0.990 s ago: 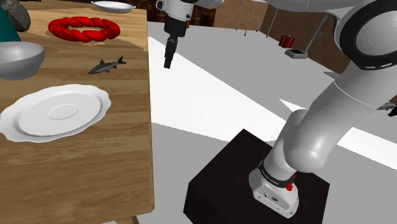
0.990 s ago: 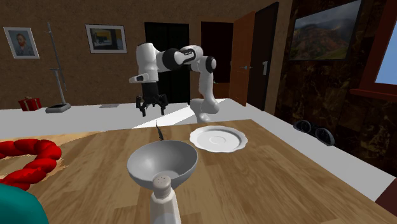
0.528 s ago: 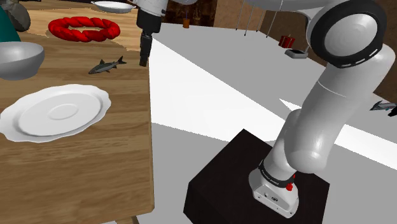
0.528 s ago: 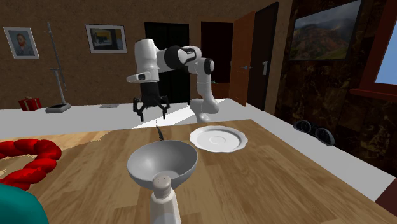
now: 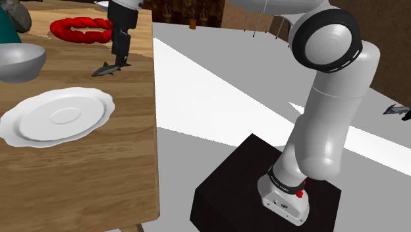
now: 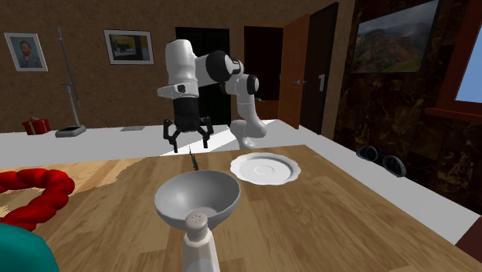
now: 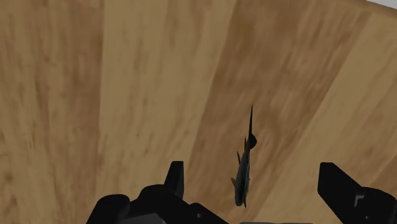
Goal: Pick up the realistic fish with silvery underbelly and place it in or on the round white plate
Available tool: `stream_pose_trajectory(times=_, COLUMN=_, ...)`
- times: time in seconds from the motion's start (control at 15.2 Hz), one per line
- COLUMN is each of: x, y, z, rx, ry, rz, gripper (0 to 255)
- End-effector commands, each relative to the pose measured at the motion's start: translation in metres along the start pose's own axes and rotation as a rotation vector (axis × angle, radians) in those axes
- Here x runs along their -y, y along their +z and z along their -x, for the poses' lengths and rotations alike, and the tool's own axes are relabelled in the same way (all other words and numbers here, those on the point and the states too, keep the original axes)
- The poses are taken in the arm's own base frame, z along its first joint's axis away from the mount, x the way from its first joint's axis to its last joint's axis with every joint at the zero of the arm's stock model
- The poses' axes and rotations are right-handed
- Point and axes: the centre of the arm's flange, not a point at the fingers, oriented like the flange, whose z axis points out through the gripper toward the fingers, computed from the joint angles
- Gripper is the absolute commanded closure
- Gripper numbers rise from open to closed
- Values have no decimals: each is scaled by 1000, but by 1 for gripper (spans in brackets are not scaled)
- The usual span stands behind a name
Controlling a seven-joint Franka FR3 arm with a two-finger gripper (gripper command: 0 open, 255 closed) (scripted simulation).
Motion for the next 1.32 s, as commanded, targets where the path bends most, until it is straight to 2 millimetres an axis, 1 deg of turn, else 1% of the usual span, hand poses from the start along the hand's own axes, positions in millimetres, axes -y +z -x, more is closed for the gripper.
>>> stream_pose_trajectory(times=0.0, x=1, y=4, z=-6, rx=-5, ry=-18, rz=0, gripper=0)
stream_pose_trajectory(times=0.33, x=1, y=31, z=-7, rx=-5, ry=-18, rz=0, gripper=0)
stream_pose_trajectory(times=0.4, x=1, y=39, z=-7, rx=-5, ry=-18, rz=0, gripper=0)
stream_pose_trajectory(times=0.92, x=1, y=39, z=-7, rx=-5, ry=-18, rz=0, gripper=0)
stream_pose_trajectory(times=0.99, x=1, y=39, z=-7, rx=-5, ry=-18, rz=0, gripper=255)
stream_pose_trajectory(times=1.25, x=1, y=39, z=-7, rx=-5, ry=-18, rz=0, gripper=255)
